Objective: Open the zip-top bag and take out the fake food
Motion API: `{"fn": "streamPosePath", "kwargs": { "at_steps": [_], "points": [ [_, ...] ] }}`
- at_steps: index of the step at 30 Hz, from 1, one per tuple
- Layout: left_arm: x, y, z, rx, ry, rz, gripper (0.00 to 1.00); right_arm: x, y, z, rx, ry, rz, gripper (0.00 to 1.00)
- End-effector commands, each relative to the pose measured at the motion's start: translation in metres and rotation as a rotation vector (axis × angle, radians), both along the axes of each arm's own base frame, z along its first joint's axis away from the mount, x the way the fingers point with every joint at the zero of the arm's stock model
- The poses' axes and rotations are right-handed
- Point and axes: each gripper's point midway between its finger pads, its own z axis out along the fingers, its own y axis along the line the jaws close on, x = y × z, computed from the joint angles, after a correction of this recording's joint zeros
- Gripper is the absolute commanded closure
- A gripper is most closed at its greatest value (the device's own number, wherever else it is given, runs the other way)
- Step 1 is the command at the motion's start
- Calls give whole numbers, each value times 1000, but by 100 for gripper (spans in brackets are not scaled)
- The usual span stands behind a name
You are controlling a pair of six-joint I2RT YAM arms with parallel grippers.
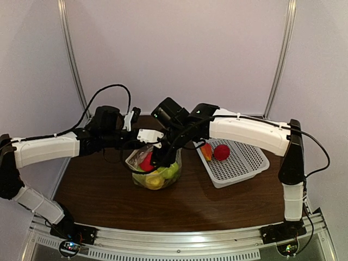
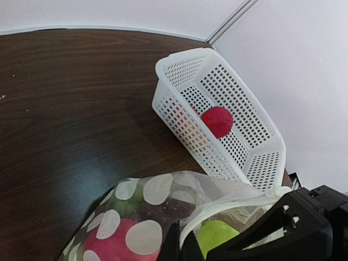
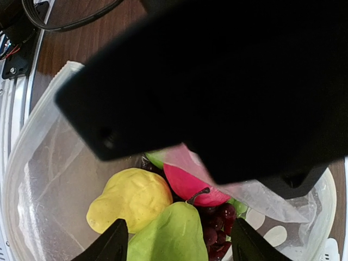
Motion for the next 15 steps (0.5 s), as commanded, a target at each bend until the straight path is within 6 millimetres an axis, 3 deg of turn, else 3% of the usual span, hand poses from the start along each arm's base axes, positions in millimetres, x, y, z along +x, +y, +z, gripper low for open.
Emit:
{"fn": "streamPosePath", "kwargs": {
  "at_steps": [1,11,15],
  "points": [
    [-2,-5,20,-68,-43,-11,100,9,-21,-54,-163,49,-107,30],
    [-2,-3,16,-67,-29,3,100,12,-35,-97,-239,63,-183,28],
    [-1,-4,15,-68,-26,-1,100,13,-41,-110,-294,69,-197,32]
  ]
}}
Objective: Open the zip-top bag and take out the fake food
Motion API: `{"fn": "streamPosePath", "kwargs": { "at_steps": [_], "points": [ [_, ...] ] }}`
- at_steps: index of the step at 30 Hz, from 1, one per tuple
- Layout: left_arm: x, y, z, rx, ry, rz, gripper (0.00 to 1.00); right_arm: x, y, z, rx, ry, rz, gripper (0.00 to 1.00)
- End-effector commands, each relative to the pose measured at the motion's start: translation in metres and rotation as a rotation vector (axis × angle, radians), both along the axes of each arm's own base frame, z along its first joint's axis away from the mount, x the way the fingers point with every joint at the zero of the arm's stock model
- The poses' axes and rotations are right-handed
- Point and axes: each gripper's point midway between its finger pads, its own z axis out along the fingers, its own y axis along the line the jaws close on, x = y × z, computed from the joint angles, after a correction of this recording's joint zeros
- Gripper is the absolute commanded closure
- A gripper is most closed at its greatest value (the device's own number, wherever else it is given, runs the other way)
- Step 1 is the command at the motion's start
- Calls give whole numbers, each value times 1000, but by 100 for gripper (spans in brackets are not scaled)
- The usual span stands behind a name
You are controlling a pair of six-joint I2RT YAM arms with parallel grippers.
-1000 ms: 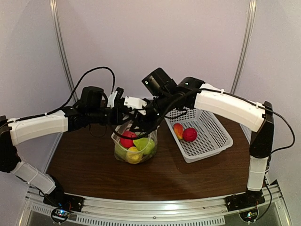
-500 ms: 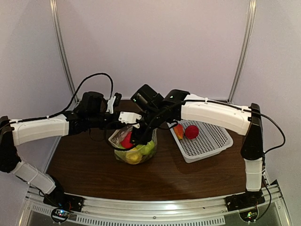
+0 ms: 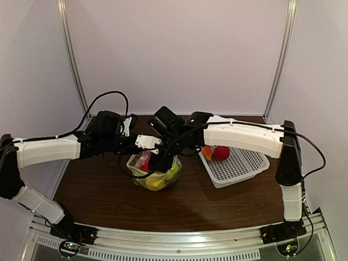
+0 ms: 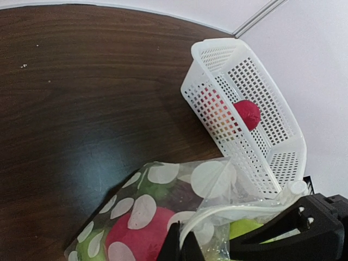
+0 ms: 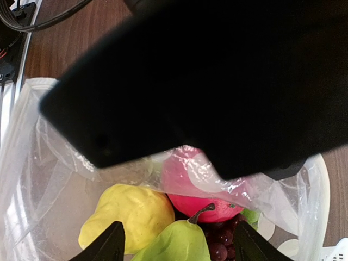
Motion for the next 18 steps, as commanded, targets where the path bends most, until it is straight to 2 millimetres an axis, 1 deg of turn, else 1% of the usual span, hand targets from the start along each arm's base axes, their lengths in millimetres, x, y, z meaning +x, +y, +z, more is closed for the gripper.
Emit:
{"fn": "streamPosePath", "kwargs": {
  "at_steps": [1,4,6,8,10,13,15,16,18],
  "points": [
    [-1,-21,45,-118,-104,-72,100,11,-50,-85,-285,67,-140,34],
    [0,-20,41,-103,-97,-64,100,9,-53,-85,-300,66,-127,35],
    [0,-20,39,-102,-93,-62,100,4,-52,-75,-284,71,-99,34],
    [1,-21,38,-102,-95,-63,100,0,-46,-51,-203,55,-71,33],
    [1,-21,39,-101,-96,-65,100,-3,-43,-19,-119,29,-44,31],
    [1,-22,41,-107,-101,-67,100,-12,-41,23,-36,6,14,31],
    [2,-22,45,-113,-115,-69,100,-15,-40,37,-9,-7,37,32],
    [2,-23,46,-117,-119,-71,100,-16,-41,39,-7,-12,47,34],
    [2,-24,49,-122,-127,-79,100,-17,-41,35,-18,-7,57,37]
  ]
}}
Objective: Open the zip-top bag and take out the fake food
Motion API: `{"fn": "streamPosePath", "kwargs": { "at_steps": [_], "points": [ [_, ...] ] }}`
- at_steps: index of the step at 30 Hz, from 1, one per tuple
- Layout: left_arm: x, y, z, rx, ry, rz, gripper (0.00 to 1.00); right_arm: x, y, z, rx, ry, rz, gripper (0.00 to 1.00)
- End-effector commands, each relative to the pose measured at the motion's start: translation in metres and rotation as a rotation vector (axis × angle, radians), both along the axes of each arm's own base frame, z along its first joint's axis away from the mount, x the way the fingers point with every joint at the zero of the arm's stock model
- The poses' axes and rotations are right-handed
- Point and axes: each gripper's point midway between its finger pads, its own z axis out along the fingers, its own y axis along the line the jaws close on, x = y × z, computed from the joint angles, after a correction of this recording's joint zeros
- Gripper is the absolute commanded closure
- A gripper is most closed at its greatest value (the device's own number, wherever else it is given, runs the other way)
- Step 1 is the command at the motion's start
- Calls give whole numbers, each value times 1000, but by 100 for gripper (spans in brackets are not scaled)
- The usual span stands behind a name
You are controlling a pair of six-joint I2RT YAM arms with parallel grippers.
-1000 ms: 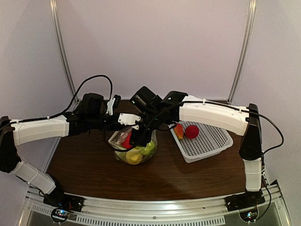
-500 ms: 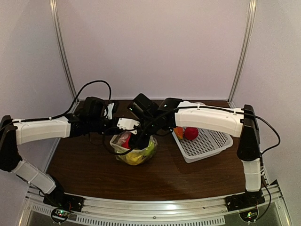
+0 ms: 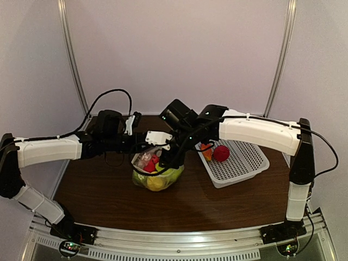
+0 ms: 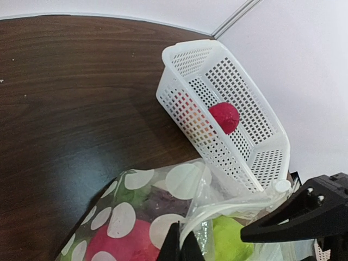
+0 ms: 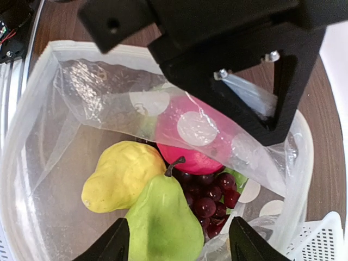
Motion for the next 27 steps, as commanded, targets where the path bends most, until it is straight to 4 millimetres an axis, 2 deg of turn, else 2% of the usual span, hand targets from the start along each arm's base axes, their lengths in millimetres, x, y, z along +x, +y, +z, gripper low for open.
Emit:
{"fn": "streamPosePath", "kwargs": {
  "at_steps": [1,7,10,14,19,24,27],
  "points": [
    [3,-11,42,-87,-104,-38,100,-8,-9,15,4,4,41,39],
    [1,-13,44,-100,-101,-53,100,-7,-5,-17,-51,52,35,42],
    [0,-13,45,-102,-101,-59,100,-2,-4,-30,-71,42,18,41],
    [0,-13,43,-95,-103,-57,100,6,-4,-48,-114,34,-15,34],
    [2,-11,41,-68,-106,-56,100,6,-8,-69,-159,49,-16,36],
    [3,-14,46,-75,-120,-63,100,7,-9,-78,-166,71,-8,48],
    [4,-13,41,-70,-113,-57,100,8,-4,-70,-137,63,-1,61]
  ]
}}
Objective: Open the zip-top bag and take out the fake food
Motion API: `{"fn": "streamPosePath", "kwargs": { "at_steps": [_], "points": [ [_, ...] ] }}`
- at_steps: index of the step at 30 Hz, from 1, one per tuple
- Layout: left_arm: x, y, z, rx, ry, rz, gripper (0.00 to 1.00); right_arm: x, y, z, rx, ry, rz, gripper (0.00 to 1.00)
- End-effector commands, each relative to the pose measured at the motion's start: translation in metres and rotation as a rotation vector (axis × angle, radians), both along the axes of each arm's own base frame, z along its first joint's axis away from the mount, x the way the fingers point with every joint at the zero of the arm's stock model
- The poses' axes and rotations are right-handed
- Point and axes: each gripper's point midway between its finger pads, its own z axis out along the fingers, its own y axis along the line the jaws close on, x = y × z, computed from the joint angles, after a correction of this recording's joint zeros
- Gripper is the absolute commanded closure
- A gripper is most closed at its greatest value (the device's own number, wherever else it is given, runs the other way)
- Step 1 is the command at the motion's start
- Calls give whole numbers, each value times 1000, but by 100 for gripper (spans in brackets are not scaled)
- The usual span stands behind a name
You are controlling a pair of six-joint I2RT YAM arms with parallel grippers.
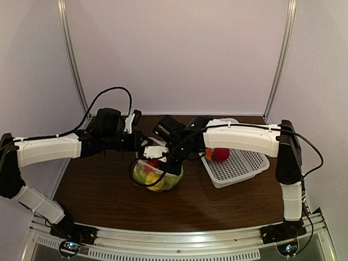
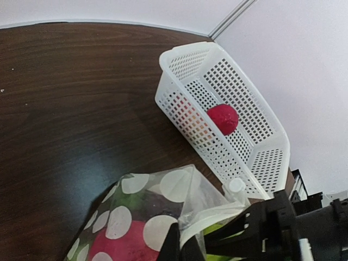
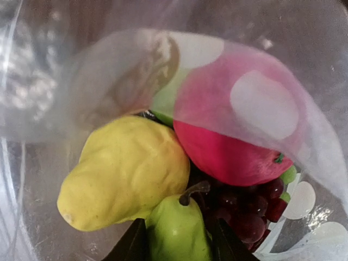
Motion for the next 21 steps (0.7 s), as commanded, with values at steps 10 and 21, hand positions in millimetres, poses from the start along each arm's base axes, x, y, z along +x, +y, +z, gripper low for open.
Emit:
{"fn": "streamPosePath", "kwargs": {
  "at_steps": [10,21],
  "points": [
    [5,-15,28,-52,-88,-33,100,-10,3,91,209,-62,70,73],
    [6,-18,33,-37,-111,-58,100,-38,2,126,290,20,180,73]
  ]
}}
